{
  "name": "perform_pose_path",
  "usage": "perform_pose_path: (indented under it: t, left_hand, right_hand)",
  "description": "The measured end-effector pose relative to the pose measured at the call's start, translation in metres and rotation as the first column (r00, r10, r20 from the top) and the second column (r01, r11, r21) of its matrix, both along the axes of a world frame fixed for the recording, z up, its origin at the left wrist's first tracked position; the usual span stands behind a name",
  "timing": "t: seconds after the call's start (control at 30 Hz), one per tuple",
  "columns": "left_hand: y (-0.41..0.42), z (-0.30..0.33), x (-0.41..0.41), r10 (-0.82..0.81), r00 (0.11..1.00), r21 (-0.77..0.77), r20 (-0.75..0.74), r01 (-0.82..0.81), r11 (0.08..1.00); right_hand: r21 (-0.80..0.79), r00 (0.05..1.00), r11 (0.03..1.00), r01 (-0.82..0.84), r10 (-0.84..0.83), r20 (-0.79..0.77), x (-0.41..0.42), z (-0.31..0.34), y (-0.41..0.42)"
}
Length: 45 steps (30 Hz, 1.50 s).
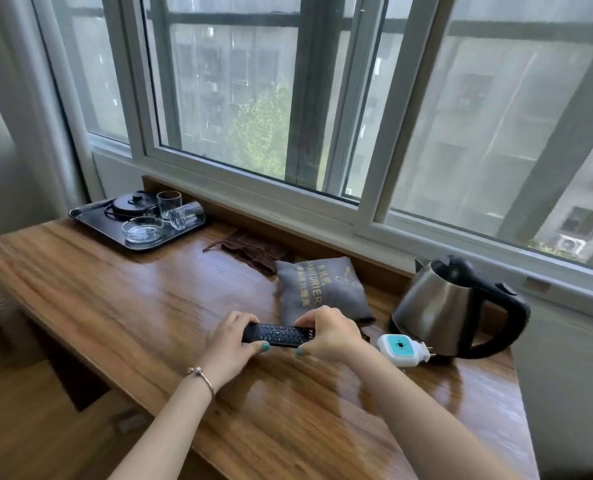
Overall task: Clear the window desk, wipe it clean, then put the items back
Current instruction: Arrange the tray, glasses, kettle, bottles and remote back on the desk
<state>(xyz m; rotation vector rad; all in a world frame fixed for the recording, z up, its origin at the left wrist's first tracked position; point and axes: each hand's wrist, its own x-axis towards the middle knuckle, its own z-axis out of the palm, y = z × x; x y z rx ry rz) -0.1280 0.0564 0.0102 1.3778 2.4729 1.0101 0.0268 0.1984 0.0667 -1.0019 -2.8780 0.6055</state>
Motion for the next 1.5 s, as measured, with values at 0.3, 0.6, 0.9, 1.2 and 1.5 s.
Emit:
perform_pose_path:
  t: [0.3,0.6,0.9,1.2,1.5]
  left_hand:
    - [0.005,-0.020,-0.004,-0.050,0.994,-0.078,-0.096,0.043,0.996]
    - [0.003,-0.027,-0.004,-0.039,0.991,-0.106,-0.130,0.025,0.994]
    - [0.002,-0.032,-0.001,0.012,0.998,-0.119,-0.065,-0.020,0.993]
    - [0.011,-0.012,0.019,-0.067,0.996,-0.117,-0.062,0.059,0.991]
    - [0.038,0.037,0.085,-0.251,0.967,-0.003,0.045,0.252,0.968]
  right_hand:
    - [-0.001,0.998,1.000,0.019,-0.019,0.063,-0.004,-0.023,0.003]
    - [-0.005,0.998,1.000,0.019,-0.019,0.063,-0.005,-0.029,0.005]
    - [0.040,0.999,0.999,0.025,-0.027,0.045,0.002,-0.035,0.001]
    - [0.035,0.996,0.999,-0.004,0.007,-0.087,0.025,-0.041,-0.006]
    - [-0.009,0.901,0.998,-0.056,0.046,-0.431,0.073,-0.017,-0.016]
